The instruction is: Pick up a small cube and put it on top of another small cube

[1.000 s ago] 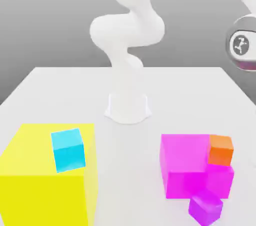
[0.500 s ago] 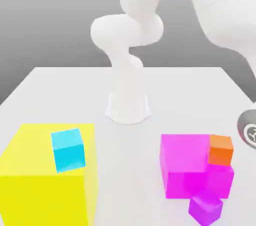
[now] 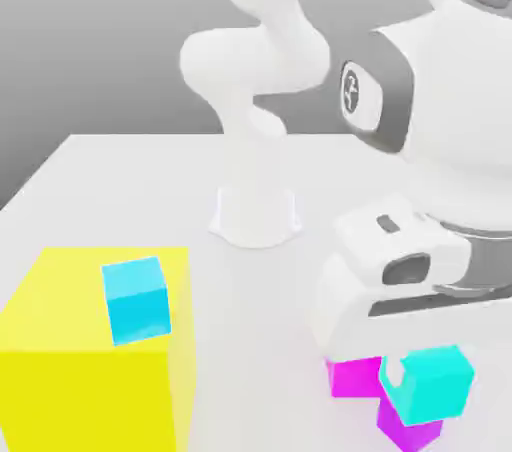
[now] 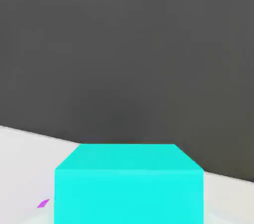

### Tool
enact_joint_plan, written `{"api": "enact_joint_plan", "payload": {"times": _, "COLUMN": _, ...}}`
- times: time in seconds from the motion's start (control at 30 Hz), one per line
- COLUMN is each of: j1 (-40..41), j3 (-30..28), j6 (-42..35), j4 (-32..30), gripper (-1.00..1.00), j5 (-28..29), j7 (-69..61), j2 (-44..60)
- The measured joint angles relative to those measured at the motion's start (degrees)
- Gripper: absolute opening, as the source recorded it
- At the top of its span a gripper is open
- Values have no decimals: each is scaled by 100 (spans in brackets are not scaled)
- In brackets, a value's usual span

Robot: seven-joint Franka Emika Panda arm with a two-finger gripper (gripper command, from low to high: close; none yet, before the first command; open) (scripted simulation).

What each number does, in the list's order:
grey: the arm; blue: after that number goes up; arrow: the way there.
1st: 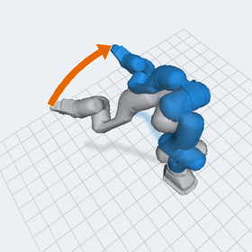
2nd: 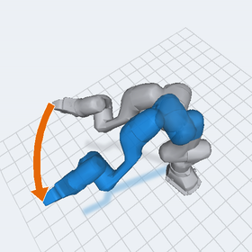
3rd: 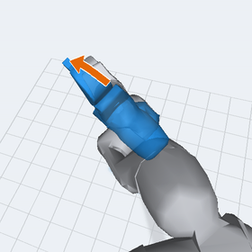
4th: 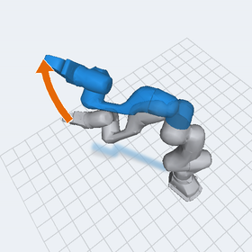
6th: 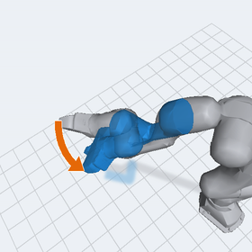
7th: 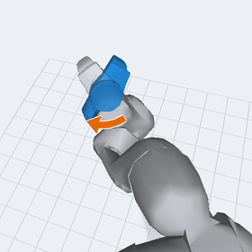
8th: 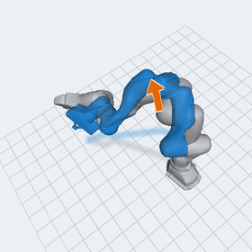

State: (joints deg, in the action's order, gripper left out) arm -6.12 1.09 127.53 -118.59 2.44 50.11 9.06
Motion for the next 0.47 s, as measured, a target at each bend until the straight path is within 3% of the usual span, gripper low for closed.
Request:
{"api": "enact_joint_plan", "payload": {"times": 0.2, "j1": 1355, "j3": -550, "j6": -1015, "j4": -299, "gripper": -100, "j5": -195, "j7": 387, "j2": -1328}}
{"api": "enact_joint_plan", "payload": {"times": 0.33, "j1": 1394, "j3": -556, "j6": -398, "j4": -812, "gripper": -100, "j5": -252, "j7": 420, "j2": -1224}}
{"api": "enact_joint_plan", "payload": {"times": 0.37, "j1": 1384, "j3": -566, "j6": -280, "j4": -888, "gripper": 100, "j5": -254, "j7": 420, "j2": -1182}}
{"api": "enact_joint_plan", "payload": {"times": 0.47, "j1": 1384, "j3": -566, "j6": -280, "j4": -888, "gripper": 100, "j5": -254, "j7": 420, "j2": -1182}}
